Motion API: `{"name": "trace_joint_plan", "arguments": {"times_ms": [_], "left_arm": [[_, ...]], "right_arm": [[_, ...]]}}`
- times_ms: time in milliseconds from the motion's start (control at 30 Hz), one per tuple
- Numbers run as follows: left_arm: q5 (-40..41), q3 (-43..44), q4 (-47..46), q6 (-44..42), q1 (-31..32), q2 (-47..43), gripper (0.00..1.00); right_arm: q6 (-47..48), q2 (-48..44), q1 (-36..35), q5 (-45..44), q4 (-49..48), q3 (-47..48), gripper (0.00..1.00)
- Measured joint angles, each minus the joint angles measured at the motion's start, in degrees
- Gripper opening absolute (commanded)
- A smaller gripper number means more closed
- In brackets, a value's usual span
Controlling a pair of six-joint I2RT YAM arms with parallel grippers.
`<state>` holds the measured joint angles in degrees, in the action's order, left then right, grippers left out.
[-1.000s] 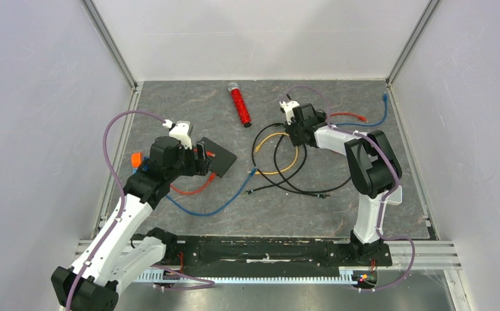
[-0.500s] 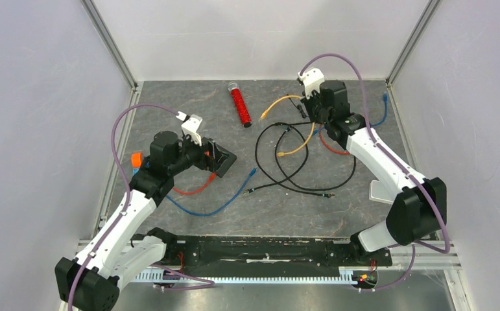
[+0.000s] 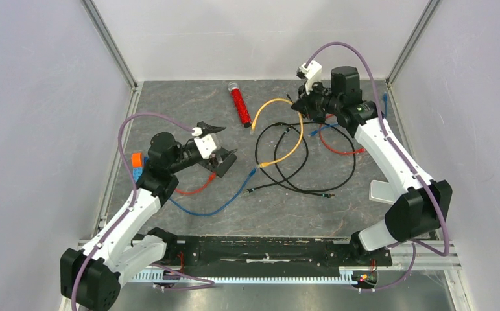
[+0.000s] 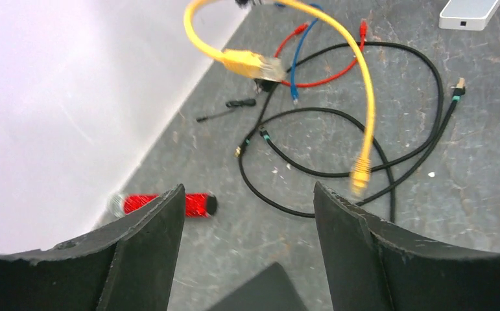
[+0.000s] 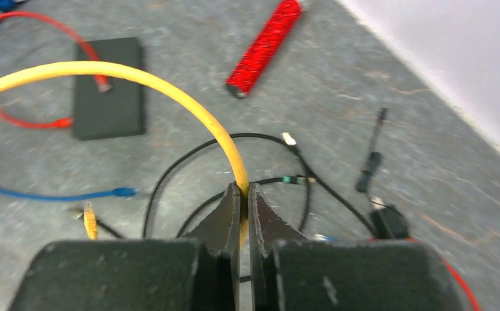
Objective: Insert the plug into the switch port
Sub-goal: Pick up the connector from the center of the board.
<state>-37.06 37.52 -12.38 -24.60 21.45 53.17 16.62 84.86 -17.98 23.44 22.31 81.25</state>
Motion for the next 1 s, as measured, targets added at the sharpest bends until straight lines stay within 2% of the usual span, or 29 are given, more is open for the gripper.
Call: {"name": "trace_joint_plan", "arguments": {"times_ms": [200, 400, 567, 700, 1000], "left_arm": [[-5.5, 3.8, 0.4, -9.7, 0.2, -0.3, 0.73], [-9.1, 8.4, 6.8, -19.6, 2.6, 1.4, 0.71], [-9.1, 10.5, 12.6, -25.4, 6.5, 4.1, 0.68], [-8.0, 11.3, 14.8, -28.5, 9.3, 6.5, 0.62], [-6.5, 11.6, 15.2, -29.4, 11.0, 8.6, 0.49]], "right_arm": [[-0.1, 5.5, 1.1, 18.1, 3.1, 1.6, 0.00], [-1.9, 11.4, 1.0, 29.8, 3.9, 2.1, 0.00], [-3.6, 14.8, 0.9, 34.9, 4.1, 2.4, 0.00], [-4.6, 16.7, 0.7, 36.6, 4.3, 3.0, 0.00], [-5.7, 18.2, 0.5, 38.3, 4.4, 3.5, 0.00]]}}
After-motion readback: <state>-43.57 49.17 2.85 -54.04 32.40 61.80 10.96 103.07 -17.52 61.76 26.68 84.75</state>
